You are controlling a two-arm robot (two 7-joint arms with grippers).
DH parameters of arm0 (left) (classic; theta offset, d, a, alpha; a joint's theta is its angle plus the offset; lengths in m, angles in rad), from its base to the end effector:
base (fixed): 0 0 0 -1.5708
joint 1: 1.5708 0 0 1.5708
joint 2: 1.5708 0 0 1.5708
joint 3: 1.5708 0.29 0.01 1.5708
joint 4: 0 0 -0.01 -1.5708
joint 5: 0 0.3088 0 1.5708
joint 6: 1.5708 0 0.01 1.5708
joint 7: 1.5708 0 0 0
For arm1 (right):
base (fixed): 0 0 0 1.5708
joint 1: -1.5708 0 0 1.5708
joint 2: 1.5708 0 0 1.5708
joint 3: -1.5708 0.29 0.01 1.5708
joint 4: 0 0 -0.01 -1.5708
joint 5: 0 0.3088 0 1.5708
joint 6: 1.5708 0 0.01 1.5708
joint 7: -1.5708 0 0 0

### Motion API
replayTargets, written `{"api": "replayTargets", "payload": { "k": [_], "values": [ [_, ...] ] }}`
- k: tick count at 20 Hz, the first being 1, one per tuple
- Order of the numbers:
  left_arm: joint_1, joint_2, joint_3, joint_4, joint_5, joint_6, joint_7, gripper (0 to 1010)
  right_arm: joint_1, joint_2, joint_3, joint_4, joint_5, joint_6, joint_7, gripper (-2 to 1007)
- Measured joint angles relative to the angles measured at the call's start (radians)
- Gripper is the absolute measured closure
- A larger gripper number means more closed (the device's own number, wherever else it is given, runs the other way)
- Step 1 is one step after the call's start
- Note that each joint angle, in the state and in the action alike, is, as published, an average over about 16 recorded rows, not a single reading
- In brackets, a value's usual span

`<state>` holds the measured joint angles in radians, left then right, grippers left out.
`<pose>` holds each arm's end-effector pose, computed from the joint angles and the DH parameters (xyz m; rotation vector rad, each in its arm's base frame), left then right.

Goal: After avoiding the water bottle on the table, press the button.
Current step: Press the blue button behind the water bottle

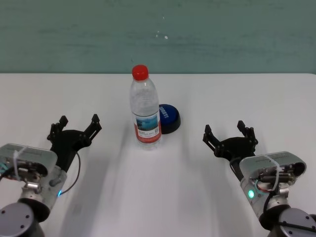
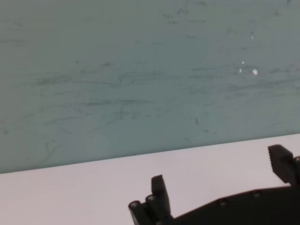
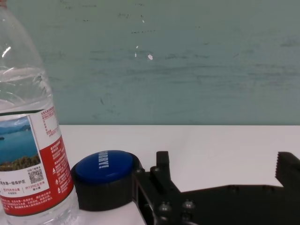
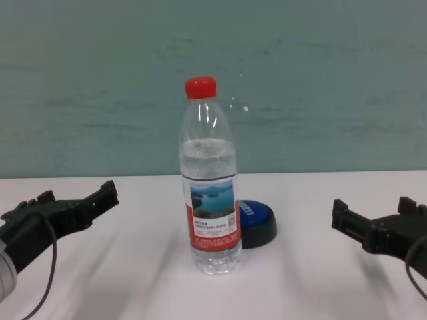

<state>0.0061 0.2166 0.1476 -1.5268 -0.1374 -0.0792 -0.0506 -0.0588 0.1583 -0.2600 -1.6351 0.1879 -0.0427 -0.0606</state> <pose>0.3226 0.0203 -0.3182 0.0572 -0.0599 1.3785 0.3002 0.0394 -0.3071 0.0397 0.0387 -1.3662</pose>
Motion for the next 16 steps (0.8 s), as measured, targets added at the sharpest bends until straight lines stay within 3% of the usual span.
{"api": "replayTargets", "payload": {
  "k": [16],
  "values": [
    [0.0,0.0,0.0,0.0,0.0,0.0,0.0,10,0.0,0.0,0.0,0.0,0.0,0.0,0.0,1]
  ]
}}
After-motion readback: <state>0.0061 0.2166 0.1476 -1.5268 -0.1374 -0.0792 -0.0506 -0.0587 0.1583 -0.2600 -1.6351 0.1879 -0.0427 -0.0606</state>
